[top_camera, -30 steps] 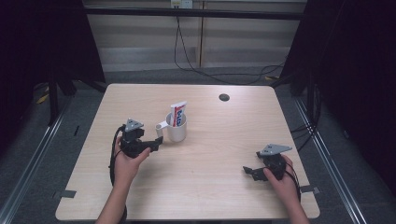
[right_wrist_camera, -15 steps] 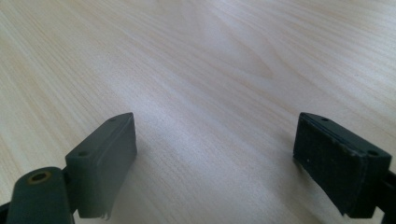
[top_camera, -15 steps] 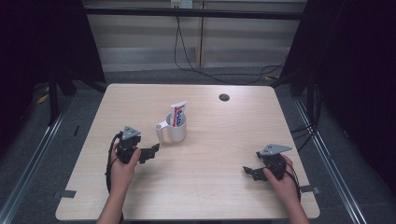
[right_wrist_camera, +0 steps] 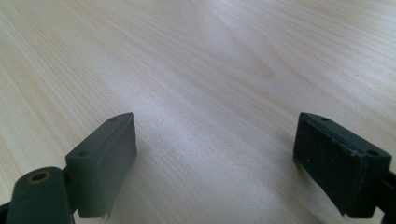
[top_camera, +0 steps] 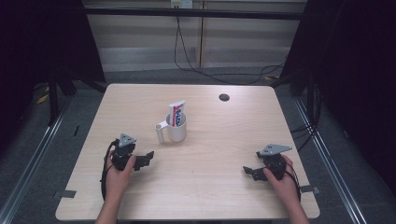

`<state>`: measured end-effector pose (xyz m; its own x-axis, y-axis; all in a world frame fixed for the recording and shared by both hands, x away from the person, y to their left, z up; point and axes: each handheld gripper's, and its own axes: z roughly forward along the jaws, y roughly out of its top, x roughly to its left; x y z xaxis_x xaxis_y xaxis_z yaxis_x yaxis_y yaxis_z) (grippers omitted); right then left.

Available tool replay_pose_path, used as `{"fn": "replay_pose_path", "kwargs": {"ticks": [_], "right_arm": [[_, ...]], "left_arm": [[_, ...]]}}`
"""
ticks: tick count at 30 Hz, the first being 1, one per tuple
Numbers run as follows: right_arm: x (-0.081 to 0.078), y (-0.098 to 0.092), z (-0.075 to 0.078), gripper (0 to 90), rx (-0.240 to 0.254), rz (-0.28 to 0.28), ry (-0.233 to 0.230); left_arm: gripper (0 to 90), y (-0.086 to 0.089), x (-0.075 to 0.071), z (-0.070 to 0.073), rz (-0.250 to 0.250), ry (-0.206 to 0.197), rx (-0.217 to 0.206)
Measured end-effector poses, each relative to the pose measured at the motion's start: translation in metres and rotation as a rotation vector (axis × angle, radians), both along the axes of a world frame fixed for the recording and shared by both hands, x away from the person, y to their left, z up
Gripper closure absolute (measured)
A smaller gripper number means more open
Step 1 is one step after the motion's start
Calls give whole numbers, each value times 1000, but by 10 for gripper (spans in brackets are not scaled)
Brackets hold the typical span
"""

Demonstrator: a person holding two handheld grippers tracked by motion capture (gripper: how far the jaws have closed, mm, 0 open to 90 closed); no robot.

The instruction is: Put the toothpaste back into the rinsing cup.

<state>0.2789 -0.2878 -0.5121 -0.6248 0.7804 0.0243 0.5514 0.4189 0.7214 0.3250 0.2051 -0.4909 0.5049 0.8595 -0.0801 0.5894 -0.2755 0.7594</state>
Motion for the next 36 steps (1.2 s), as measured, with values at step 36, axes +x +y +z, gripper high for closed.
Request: {"fn": "replay_pose_path", "kwargs": {"ticks": [36], "right_arm": [[0, 0, 0, 129, 0, 0, 0]], "left_arm": [[162, 18, -12, -18, -16, 10, 86]]}}
